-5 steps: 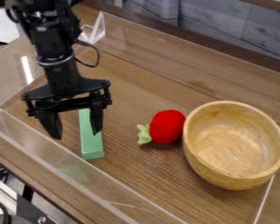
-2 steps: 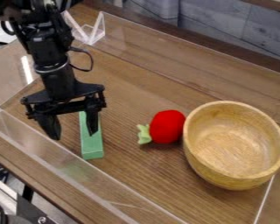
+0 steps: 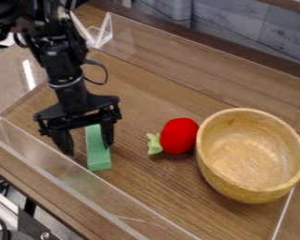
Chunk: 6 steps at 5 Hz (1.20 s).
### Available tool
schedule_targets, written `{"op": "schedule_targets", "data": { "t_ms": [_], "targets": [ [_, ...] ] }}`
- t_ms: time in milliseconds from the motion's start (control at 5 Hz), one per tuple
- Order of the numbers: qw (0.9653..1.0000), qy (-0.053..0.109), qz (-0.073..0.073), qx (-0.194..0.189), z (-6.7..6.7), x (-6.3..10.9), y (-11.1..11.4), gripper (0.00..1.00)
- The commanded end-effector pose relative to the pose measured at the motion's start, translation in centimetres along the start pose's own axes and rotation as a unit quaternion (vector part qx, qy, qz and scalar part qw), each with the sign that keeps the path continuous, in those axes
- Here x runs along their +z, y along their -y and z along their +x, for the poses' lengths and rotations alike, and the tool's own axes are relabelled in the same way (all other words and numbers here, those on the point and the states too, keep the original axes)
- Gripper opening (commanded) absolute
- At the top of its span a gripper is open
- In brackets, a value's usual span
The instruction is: Put the green stick in the brown bowl
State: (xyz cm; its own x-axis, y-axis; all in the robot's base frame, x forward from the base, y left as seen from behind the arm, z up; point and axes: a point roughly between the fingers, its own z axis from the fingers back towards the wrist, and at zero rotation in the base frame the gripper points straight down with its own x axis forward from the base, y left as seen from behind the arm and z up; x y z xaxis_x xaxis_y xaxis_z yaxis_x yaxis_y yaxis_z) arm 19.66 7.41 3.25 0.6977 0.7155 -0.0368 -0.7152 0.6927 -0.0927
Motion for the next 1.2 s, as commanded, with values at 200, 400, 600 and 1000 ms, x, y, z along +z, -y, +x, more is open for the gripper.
{"op": "schedule_targets", "data": {
  "t_ms": [200,400,600,1000],
  "targets": [
    [0.9994,0.021,-0.002,0.027,0.6,-0.7,0.5,0.0],
    [0.999,0.03,0.001,0.034,0.5,-0.5,0.7,0.0],
    [0.9988,0.037,0.004,0.032,-0.5,-0.7,1.5,0.0],
    [0.9987,0.043,0.016,0.019,-0.5,-0.8,2.4,0.0]
  ]
}}
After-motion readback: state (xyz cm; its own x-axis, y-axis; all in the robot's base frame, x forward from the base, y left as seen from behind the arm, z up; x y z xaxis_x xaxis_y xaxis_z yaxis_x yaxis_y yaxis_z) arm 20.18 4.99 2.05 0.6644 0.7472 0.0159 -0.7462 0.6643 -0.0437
